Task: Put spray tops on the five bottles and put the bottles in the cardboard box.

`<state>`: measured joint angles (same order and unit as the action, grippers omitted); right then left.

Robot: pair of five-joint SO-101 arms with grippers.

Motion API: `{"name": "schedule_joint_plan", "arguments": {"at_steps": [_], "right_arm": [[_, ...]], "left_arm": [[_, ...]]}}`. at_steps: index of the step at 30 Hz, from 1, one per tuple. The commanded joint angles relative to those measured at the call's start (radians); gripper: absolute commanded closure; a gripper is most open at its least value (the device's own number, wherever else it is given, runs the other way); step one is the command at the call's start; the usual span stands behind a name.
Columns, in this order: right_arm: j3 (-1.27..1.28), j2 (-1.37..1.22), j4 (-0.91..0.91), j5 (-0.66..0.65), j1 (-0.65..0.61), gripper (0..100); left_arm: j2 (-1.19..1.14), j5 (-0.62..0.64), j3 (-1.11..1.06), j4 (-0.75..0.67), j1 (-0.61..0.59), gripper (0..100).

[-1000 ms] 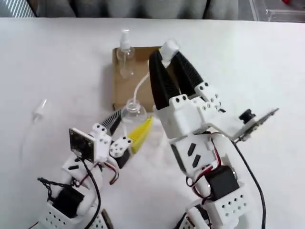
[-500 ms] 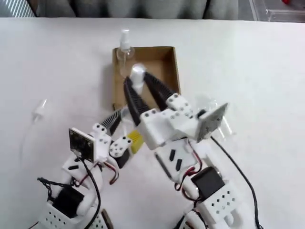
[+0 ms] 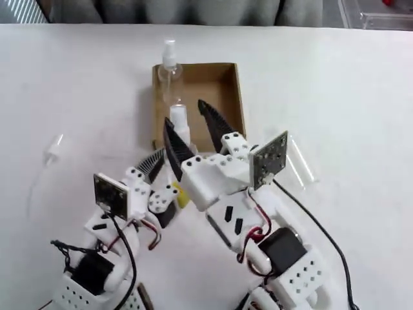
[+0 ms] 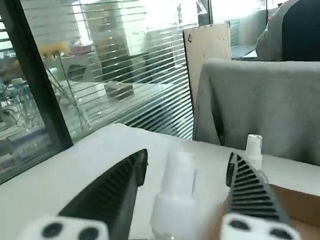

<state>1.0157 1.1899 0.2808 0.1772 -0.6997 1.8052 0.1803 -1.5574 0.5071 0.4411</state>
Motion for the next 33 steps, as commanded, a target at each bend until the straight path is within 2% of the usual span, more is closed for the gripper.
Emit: {"name": "schedule_joint_plan", "arguments": {"at_steps": [1,3,7,9,11,25,33], "right_arm": [[-0.164,0.008,0.064,-0.006,-0.004,80.2],[-0.212,0.008,0.087,-0.005,-0.002,84.1],[-0.288,-0.002,0.091,-0.005,0.053,99.5],[-0.308,-0.01,0.091,-0.005,0.084,96.0],[-0.325,-0.044,0.087,-0.012,0.102,98.5],[-0.48,-0.351,0.099,-0.012,0.133,98.4],[-0.543,-0.378,0.354,-0.014,0.125,98.4]], "left_arm": [[0.019,0.014,0.012,-0.035,0.004,98],[0.019,0.014,0.012,-0.035,0.004,98],[0.019,0.014,0.012,-0.035,0.004,98],[0.019,0.014,0.012,-0.035,0.004,98],[0.019,0.014,0.012,-0.035,0.004,98],[0.019,0.014,0.009,-0.035,0.004,98],[0.019,0.014,0.009,-0.035,0.004,98]]}}
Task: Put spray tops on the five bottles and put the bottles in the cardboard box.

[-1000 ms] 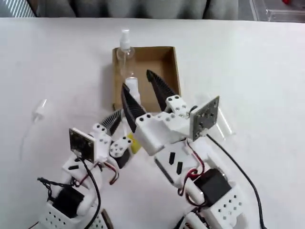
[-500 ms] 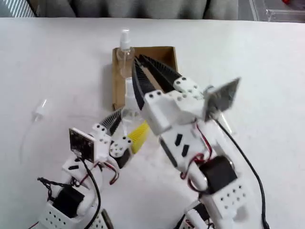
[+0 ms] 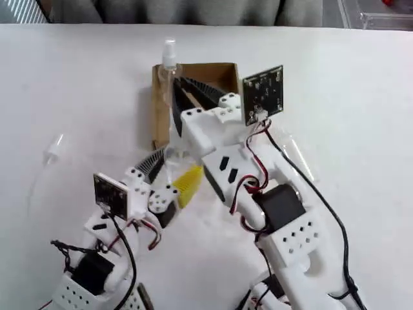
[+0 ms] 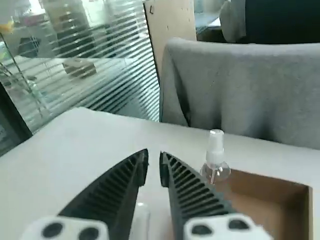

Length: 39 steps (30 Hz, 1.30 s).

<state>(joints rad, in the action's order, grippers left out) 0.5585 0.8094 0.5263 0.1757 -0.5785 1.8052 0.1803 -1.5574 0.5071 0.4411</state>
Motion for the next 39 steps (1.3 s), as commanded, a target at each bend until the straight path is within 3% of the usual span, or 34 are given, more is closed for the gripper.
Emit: {"name": "schedule_joint_plan", "arguments": {"at_steps": [1,14,23,29,34,39], "right_arm": [[-0.1,0.002,0.139,-0.012,0.004,98.4],[-0.241,0.018,0.39,-0.012,0.002,98.4],[-0.241,0.179,0.476,-0.012,0.002,98.4],[-0.233,0.257,0.653,-0.006,0.002,98.4],[-0.092,0.317,0.665,-0.012,0.002,98.4],[0.094,0.429,0.596,-0.012,0.001,98.4]], "left_arm": [[0.019,0.014,0.009,-0.035,0.004,98],[0.019,0.014,0.008,-0.035,0.004,98],[0.019,0.015,0.015,-0.035,0.002,98],[0.019,0.026,0.072,-0.035,-0.081,98],[0.002,0.026,0.132,-0.029,-0.09,98],[-0.188,0.028,0.264,-0.034,-0.14,98]]}}
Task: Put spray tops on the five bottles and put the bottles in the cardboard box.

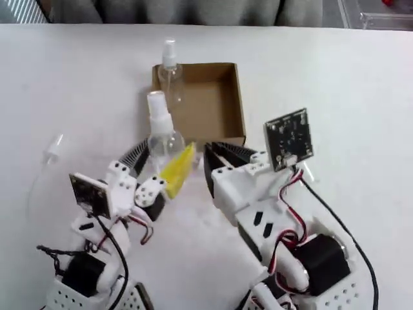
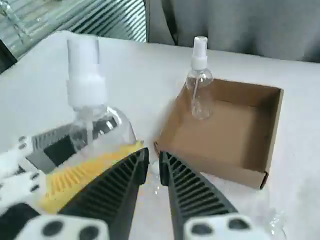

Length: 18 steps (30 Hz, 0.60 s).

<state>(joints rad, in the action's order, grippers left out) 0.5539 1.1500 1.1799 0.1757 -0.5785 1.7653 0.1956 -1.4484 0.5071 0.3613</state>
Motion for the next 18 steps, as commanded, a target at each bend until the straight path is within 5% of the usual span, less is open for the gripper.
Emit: {"name": "schedule_joint_plan", "arguments": {"at_steps": [1,10,18], "right_arm": [[0.137,0.114,-0.076,-0.012,-0.013,98.4],[0.496,0.32,-0.291,-0.014,-0.252,98.4],[0.72,0.343,-0.582,-0.078,-0.315,98.4]], "left_arm": [[-0.205,0.029,0.193,-0.034,-0.079,98],[-0.553,0.292,0.416,-0.028,-0.162,98],[-0.553,0.302,0.416,-0.014,-0.154,98]]}}
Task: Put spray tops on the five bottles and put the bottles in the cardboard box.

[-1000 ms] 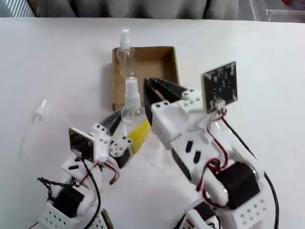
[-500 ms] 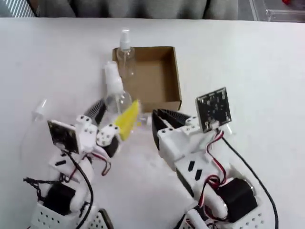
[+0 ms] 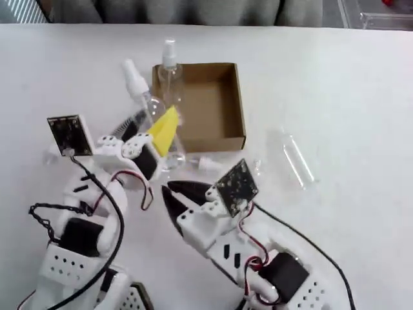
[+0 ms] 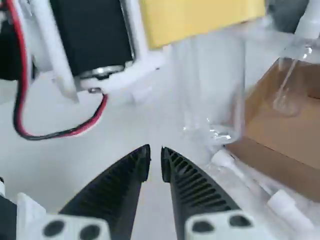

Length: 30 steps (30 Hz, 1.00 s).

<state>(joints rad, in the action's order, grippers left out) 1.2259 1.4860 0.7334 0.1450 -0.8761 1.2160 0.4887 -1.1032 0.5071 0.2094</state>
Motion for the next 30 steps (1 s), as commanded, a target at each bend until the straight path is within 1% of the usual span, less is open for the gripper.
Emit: {"name": "schedule_joint_plan", "arguments": {"at_steps": [1,3,9,14,18,21,24,26,27,30], "right_arm": [[0.063,-0.002,-0.16,-0.051,-0.012,98.4],[0.091,-0.025,-0.208,-0.055,0.004,98.4],[0.11,-0.101,-0.321,-0.051,0.079,98.4],[0.123,-0.134,-0.363,-0.051,0.127,98.4],[0.143,-0.134,-0.358,-0.055,0.13,98.4],[0.166,-0.134,-0.355,-0.058,0.13,98.4],[0.173,-0.134,-0.3,-0.06,0.14,98.4],[0.169,-0.133,-0.252,-0.077,0.174,98.4],[0.169,-0.133,-0.234,-0.107,0.203,98.4],[0.17,-0.133,-0.173,-0.173,0.325,98.4]], "left_arm": [[0.001,0.009,0.075,0.009,-0.002,98],[0.041,0.009,0.08,0.06,-0.001,98],[0.259,0.009,0.069,0.189,0.013,98],[0.318,0.008,0.068,0.244,0.064,98],[0.318,0.008,0.032,0.232,0.07,98],[0.318,0.008,0.002,0.176,0.059,98],[0.315,0.006,-0.035,0.123,0.013,98],[0.305,-0.037,-0.052,0.081,-0.028,98],[0.282,-0.072,-0.054,0.063,-0.045,98],[0.17,-0.137,-0.051,-0.006,-0.081,98]]}}
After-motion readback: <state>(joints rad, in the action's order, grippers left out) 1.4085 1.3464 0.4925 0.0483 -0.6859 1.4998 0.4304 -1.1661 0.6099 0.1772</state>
